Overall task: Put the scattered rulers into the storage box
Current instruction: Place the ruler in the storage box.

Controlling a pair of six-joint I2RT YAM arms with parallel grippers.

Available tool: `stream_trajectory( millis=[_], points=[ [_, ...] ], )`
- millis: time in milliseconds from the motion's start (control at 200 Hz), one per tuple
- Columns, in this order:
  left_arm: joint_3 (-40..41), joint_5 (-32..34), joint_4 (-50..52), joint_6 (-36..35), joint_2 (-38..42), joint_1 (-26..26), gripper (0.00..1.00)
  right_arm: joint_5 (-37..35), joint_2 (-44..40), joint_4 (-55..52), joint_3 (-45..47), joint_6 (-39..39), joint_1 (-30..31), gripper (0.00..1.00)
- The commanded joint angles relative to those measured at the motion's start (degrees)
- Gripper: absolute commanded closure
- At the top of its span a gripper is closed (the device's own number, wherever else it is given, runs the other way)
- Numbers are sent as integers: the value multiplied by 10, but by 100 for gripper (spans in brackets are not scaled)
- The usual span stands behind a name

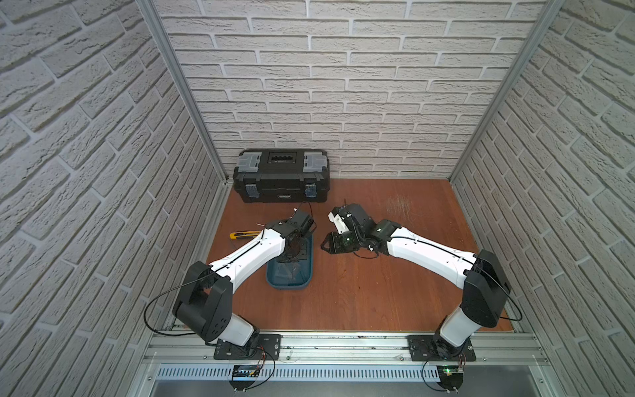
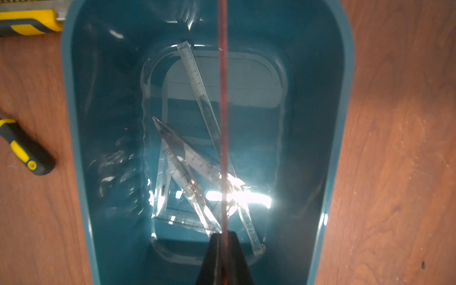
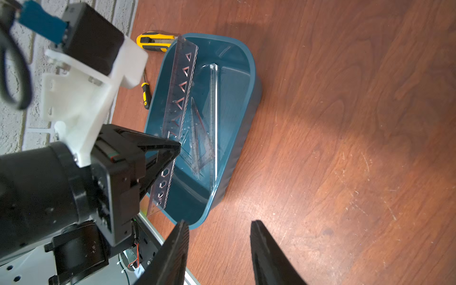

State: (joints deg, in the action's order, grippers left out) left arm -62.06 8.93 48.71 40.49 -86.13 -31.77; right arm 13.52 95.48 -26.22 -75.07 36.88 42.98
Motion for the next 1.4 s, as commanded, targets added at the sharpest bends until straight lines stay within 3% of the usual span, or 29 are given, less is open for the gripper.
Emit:
stream_trajectory(
  millis=[0, 145, 340, 450, 760, 1104, 1394],
  points=[
    [1, -5, -22, -14, -19, 7, 100, -11, -28, 14, 21, 3, 2, 55],
    [3, -7, -29, -14, -35, 8, 99, -22, -43, 10, 38, -1, -2, 55],
    [-12, 9, -12, -13, -22, 9, 63, -28, -61, -2, 51, -13, -22, 55],
    [-31, 19, 12, -13, 1, 9, 57, -30, -74, -12, 56, -23, -42, 55],
    [-97, 22, 47, -16, 40, -16, 57, -48, -113, -39, 83, -63, -141, 54],
    [-210, -45, -6, -12, -88, -84, 59, -119, -80, -78, 59, -107, -193, 55],
    [-241, -115, -99, 25, -186, -110, 61, -177, 7, -102, 15, -139, -195, 57]
  ],
)
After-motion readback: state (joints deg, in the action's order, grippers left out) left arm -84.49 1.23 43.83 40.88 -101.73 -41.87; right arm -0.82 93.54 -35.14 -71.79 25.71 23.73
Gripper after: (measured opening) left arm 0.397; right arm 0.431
